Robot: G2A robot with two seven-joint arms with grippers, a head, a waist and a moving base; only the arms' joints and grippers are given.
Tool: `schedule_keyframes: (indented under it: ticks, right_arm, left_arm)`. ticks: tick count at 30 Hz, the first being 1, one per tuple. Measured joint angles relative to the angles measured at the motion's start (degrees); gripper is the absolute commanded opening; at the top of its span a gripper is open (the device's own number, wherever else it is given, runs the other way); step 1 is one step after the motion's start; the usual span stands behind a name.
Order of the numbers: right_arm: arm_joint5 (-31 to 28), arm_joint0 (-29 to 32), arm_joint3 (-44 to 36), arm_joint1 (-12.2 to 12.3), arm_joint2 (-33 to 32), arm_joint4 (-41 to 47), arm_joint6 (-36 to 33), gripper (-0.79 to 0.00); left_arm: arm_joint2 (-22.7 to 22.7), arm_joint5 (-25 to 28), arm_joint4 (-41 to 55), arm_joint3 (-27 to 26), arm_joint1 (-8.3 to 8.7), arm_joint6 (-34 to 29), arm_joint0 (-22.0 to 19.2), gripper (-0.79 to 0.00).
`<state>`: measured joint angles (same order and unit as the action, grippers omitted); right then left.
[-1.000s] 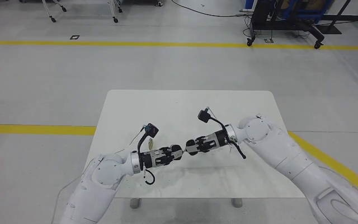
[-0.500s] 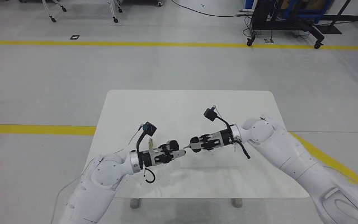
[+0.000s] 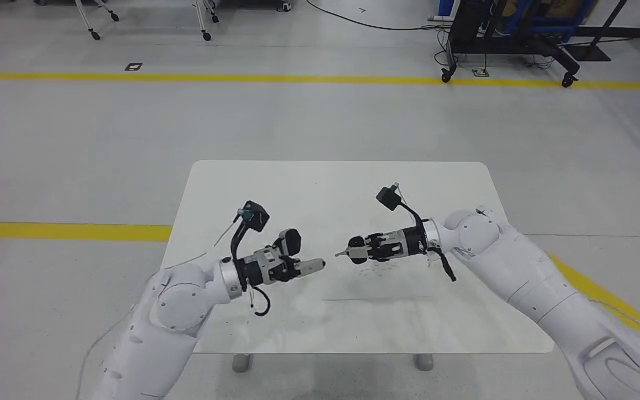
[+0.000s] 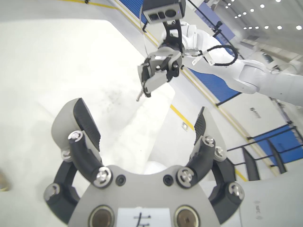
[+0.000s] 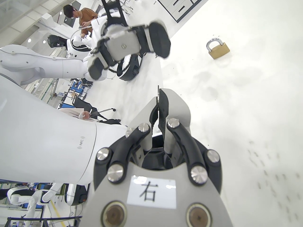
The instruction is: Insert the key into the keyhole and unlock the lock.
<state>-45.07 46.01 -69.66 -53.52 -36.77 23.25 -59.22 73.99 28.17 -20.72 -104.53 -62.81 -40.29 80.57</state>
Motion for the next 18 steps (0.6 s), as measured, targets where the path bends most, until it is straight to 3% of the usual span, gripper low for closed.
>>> schedule_keyframes:
  ticks: [4,7,9,14,18]
  right_arm:
    - [0.0,0.0,0.0,0.0,0.0,0.0,0.0,-0.785]
    - [0.0,0.0,0.0,0.0,0.0,0.0,0.0,-0.785]
    - [0.0,0.0,0.0,0.0,0.0,0.0,0.0,-0.785]
    - [0.0,0.0,0.0,0.0,0.0,0.0,0.0,-0.785]
    - [0.0,0.0,0.0,0.0,0.0,0.0,0.0,-0.785]
  left_arm:
    - [6.7,-0.3,-10.4,-2.5,1.22,0.1,2.4,0.0]
    - [7.8,-0.5,-18.5,-0.2,1.53,1.9,3.6,0.0]
    - [6.0,-0.4,-22.1,2.8,1.43,2.4,3.1,-0.074]
    - [0.0,-2.4,-32.4,8.9,0.93,2.8,-0.6,-0.046]
    - [-3.7,-5.2,-38.5,12.0,0.37,5.7,-2.7,-0.077]
